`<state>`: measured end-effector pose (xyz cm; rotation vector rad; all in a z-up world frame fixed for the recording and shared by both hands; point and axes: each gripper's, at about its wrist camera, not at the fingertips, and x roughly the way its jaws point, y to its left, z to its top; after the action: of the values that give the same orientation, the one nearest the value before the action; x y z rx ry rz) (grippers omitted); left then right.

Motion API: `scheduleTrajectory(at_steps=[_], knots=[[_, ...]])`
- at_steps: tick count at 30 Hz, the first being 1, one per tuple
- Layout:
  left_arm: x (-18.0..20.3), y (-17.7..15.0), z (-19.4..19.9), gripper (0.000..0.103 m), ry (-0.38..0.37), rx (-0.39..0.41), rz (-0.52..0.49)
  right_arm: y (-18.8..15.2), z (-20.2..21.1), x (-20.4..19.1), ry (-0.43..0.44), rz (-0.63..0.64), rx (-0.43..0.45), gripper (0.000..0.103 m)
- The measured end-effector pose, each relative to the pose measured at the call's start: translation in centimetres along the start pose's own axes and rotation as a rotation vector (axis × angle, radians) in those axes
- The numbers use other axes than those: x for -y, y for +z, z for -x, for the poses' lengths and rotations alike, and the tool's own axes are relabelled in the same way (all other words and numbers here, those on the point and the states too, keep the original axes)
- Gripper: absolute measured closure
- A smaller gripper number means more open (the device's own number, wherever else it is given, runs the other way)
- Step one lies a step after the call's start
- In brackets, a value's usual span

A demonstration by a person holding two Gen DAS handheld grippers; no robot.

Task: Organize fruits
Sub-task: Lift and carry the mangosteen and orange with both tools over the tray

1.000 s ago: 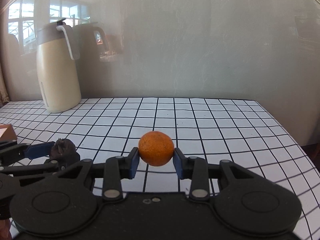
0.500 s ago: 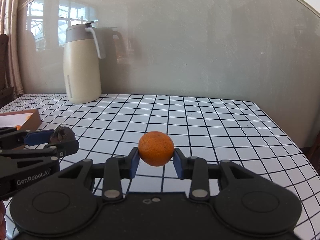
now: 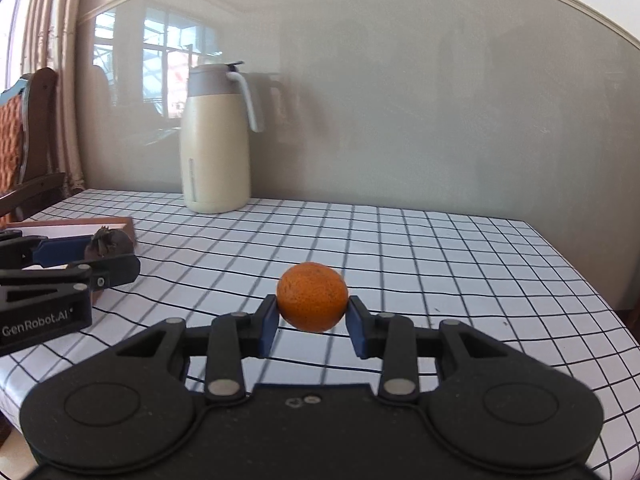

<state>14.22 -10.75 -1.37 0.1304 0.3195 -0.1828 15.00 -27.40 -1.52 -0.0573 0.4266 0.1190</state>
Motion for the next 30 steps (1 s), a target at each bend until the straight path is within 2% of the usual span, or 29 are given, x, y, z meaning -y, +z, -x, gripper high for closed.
scheduleTrajectory(at_steps=[13, 30], knots=[[-6.2, -0.8, 4.5, 0.059, 0.124, 0.027, 0.009, 1.3, 0.6, -7.0, 0.157, 0.095, 0.045, 0.075], [-13.3, -2.2, 7.8, 0.059, 0.267, 0.027, 0.048, 2.4, 0.6, -15.0, 0.307, 0.176, 0.078, 0.075]])
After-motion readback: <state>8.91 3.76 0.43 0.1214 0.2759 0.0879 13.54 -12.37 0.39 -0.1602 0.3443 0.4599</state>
